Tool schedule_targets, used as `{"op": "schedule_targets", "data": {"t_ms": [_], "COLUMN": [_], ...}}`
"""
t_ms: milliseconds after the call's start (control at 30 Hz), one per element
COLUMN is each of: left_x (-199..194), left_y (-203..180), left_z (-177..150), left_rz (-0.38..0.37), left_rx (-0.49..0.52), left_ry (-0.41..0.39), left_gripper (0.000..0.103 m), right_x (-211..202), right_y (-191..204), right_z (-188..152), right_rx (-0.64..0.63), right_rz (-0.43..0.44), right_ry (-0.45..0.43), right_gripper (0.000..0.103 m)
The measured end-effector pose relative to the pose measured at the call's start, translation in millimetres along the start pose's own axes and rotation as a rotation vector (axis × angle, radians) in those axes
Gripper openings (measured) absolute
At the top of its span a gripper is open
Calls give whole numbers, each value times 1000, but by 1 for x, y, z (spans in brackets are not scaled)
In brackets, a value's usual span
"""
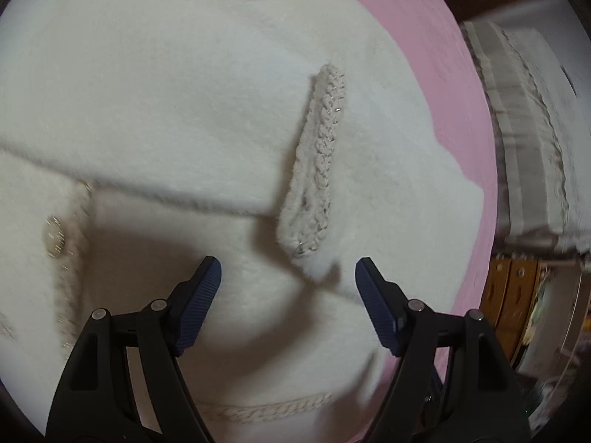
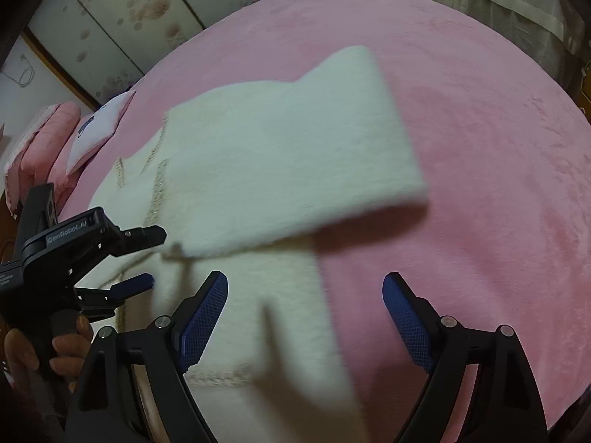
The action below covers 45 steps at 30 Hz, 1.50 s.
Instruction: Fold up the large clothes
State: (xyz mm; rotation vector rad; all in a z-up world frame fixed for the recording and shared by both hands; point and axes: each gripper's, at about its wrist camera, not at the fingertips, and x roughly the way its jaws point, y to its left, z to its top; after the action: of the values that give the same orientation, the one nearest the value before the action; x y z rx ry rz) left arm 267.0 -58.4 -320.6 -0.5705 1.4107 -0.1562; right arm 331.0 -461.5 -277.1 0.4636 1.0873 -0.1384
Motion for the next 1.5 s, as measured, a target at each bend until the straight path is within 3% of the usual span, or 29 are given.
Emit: {"op": "schedule_targets", "data": {"t_ms": [67, 133, 167, 300, 367, 567, 700, 800, 933, 1033, 1167, 1267, 1367, 1400, 1500], "left_x": [6, 8, 10, 15, 10, -43, -92, -146, -210, -235, -221, -180, -144, -132, -114], "left_y": [-5, -12, -16, -37, -48, -90, -122, -131, -112, -78, -8, 53, 99, 107, 116], "left_z": [-2, -5, -6, -6, -10, -9, 19, 42, 65, 72, 69, 61, 49, 47, 41], "left_rz": [31, 61, 79, 54, 70, -62, -181, -255, -221, -102, 75, 207, 284, 293, 307], "left_rx": [-24, -39, -45, -8, 22, 119, 143, 150, 149, 136, 26, -83, -143, -139, -117], "left_ry": [-35, -72, -83, -113, -178, -421, -521, -654, -819, -881, -823, -701, -586, -558, -535], "left_gripper": [71, 55, 53, 22, 7, 5, 5, 5, 5, 5, 5, 5, 5, 5, 5], "right_x": [0, 6, 4, 16, 24, 40, 56, 69, 74, 71, 76, 94, 96, 98, 96], "right_y": [-17, -35, -43, -66, -74, -77, -66, -56, -57, -67, -70, -58, -65, -63, -52], "right_z": [0, -2, -4, -1, -2, 3, 16, 25, 35, 41, 37, 30, 21, 16, 1], "right_rx": [-16, -36, -41, -46, -30, -16, -86, -169, -209, -211, -268, -315, -367, -383, -453], "right_rz": [6, 15, 14, 15, 34, 111, 109, 94, 52, 68, 66, 36, 10, 14, 72], "right_ry": [19, 42, 46, 76, 82, 26, -5, -6, -42, -78, -69, -61, -104, -106, -103], "right_gripper": [87, 87, 87, 87, 87, 87, 86, 84, 72, 70, 70, 70, 66, 63, 37]}}
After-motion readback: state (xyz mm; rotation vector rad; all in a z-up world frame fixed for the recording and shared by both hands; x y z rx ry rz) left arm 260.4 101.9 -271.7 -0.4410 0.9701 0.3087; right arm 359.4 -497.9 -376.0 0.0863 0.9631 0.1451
